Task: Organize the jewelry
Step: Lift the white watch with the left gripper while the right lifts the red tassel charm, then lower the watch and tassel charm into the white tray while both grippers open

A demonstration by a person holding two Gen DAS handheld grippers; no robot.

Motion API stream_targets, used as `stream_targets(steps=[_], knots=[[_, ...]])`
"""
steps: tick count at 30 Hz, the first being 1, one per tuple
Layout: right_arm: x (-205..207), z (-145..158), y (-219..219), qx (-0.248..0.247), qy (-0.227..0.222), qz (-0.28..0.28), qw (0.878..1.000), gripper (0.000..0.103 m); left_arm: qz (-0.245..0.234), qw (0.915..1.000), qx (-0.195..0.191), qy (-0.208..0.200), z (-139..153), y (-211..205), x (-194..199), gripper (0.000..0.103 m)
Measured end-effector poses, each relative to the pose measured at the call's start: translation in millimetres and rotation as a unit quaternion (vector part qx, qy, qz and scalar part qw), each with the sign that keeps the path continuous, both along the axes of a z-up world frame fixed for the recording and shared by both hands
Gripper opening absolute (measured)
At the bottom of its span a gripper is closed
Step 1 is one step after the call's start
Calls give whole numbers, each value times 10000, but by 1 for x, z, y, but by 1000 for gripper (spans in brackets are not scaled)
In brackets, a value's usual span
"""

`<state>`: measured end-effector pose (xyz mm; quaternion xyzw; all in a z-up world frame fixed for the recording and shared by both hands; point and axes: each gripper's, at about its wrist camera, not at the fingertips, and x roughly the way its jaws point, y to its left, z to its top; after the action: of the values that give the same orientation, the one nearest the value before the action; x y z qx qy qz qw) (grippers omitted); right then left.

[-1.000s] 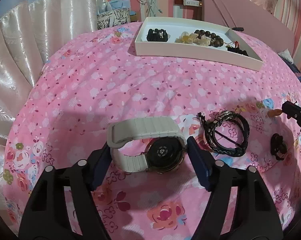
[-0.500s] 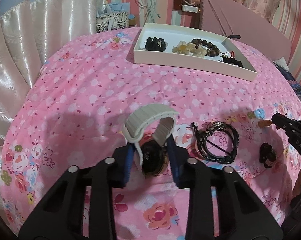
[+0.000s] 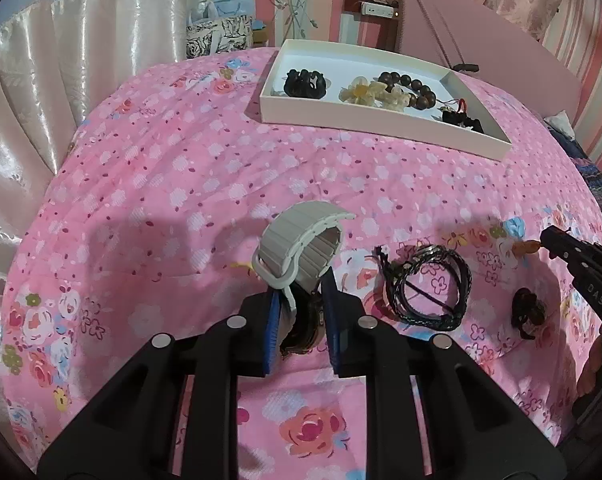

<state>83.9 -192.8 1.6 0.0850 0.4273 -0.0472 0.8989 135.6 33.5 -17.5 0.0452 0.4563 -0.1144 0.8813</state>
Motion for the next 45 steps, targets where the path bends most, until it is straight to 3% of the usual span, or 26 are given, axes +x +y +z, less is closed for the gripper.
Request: stream_targets(steps=[6,12,19,26,31,37,45], knots=[[4,20,0,14,-142,36,9999,9,-110,9997,20,-197,23,-13,7,18],[29,53,-10,-39,-438,20,9990,9,-347,9980,-192,-498,69,-37,31,18],[90,78,-31,17,-664,-1,9978,9,-591,9943,-468,-757,116,-76,93,18],[160,83,-57,101,-688,-130,9975,9,-578,9926,-517,-929,136,-104,175,18],[214,71,-75,147,-577,-224,9980,9,-537,9933,-471,-905,125,-121,235,18],[266,44,-91,286,-376,-310,9984,9,-309,9977,-372,-478,85,-130,299,18],[304,8,-101,162,-89,-400,9990,9,-253,9996,-86,-103,33,-142,326,18]])
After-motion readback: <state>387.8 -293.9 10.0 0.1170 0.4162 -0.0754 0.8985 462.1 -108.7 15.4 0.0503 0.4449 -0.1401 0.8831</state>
